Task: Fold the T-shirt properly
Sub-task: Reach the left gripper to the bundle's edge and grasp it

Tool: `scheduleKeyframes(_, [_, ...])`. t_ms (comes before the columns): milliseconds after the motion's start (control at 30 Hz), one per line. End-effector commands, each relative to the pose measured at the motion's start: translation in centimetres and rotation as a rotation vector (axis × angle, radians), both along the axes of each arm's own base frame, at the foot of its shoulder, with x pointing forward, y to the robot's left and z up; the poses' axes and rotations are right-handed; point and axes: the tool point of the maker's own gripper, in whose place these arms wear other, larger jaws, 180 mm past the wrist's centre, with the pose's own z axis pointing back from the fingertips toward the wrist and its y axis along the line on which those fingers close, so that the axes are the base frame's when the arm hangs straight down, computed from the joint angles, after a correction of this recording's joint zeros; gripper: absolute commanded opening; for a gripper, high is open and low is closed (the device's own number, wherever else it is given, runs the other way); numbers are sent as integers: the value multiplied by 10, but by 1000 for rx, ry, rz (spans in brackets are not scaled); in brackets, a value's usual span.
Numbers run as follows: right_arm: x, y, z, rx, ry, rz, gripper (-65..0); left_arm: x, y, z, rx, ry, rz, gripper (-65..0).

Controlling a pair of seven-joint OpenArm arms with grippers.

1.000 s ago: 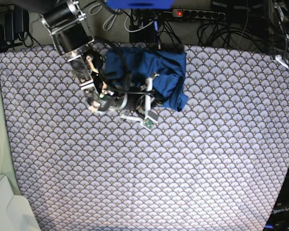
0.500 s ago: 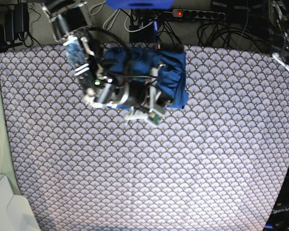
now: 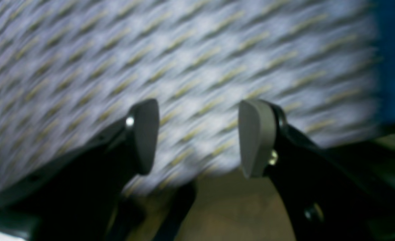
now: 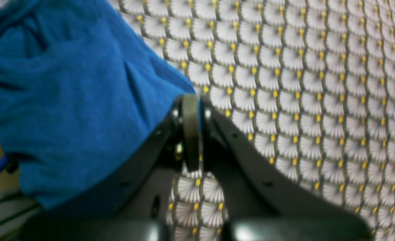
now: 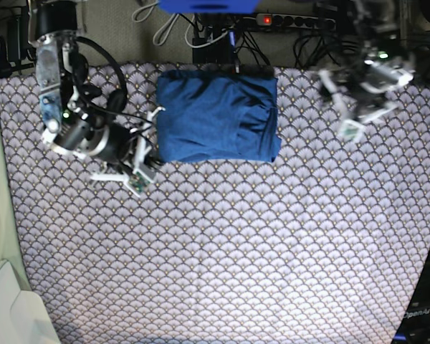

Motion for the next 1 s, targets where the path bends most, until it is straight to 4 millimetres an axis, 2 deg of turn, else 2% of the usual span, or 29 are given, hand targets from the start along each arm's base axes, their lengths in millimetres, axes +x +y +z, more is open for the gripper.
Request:
scheduleKeyframes(0, [7, -2, 13, 18, -47, -1, -650, 13, -11, 11, -23, -54, -14, -280])
scheduleKeyframes(67, [3, -9, 9, 11, -33, -17, -650, 21, -40, 16, -107, -81, -43, -280])
scheduleKeyframes(133, [1, -15, 5, 7, -21, -36, -650, 32, -60, 25, -204, -122, -43, -280])
scheduleKeyframes(233, [-4, -22, 1, -9, -8, -44, -650, 43, -77, 37, -309, -151, -54, -280])
scheduleKeyframes(300, [-6, -23, -1, -14, 0, -42, -650, 46, -85, 38, -372, -151, -58, -280])
scheduleKeyframes(533, [-9, -24, -4, -15, 11, -43, -650, 51, -100, 7, -578, -93, 42, -280])
scheduleKeyframes(667, [-9, -28, -6, -28, 14, -43, -650, 50, -101, -8, -667, -78, 114, -280])
scheduleKeyframes(800, [-10, -30, -7, -39, 17, -38, -650, 45, -107, -27, -700, -27, 142, -282])
scheduleKeyframes(967, [-10, -30, -7, -39, 16, -39, -650, 35, -109, -35, -705, 7, 150, -282])
